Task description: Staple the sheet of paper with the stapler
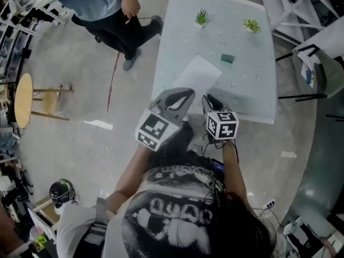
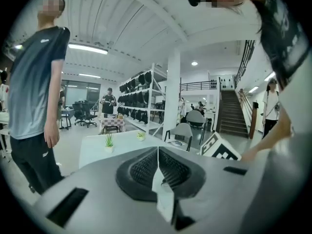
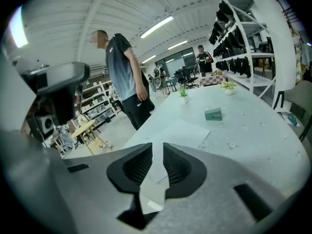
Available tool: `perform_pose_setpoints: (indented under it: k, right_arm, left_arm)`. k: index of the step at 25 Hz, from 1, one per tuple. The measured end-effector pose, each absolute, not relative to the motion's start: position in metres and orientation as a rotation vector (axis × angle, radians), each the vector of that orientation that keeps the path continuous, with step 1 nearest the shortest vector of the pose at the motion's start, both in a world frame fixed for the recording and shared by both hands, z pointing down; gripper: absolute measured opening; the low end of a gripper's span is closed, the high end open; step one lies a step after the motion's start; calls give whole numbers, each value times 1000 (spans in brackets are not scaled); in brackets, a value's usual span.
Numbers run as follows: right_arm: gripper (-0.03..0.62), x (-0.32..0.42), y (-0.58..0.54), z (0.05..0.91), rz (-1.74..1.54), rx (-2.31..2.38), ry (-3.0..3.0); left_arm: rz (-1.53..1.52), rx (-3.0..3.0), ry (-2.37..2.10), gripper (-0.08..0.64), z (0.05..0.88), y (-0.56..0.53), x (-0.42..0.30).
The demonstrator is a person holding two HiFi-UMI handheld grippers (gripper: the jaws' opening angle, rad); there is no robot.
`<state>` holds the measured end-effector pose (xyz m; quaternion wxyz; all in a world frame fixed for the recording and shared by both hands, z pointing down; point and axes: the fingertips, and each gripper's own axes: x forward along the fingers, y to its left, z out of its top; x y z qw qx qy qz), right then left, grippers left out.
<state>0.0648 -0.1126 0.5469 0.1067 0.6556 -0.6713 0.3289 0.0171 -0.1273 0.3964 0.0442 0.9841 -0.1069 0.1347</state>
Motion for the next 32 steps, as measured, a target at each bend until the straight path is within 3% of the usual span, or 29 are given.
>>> perform_pose_setpoints:
  k: [13,26,32]
  right_arm:
    - [160,67,-169,649,994,1665,-1693]
    - [130,63,-171,652,938,1622,-1650]
    - [37,57,-172,652,918,1598,-1661]
  left_arm:
    - [438,2962,-344,5,418,-184,26]
    - [405,2951,-352,5,423,-209,25]
    - [389,2956,-339,5,422,-212,24]
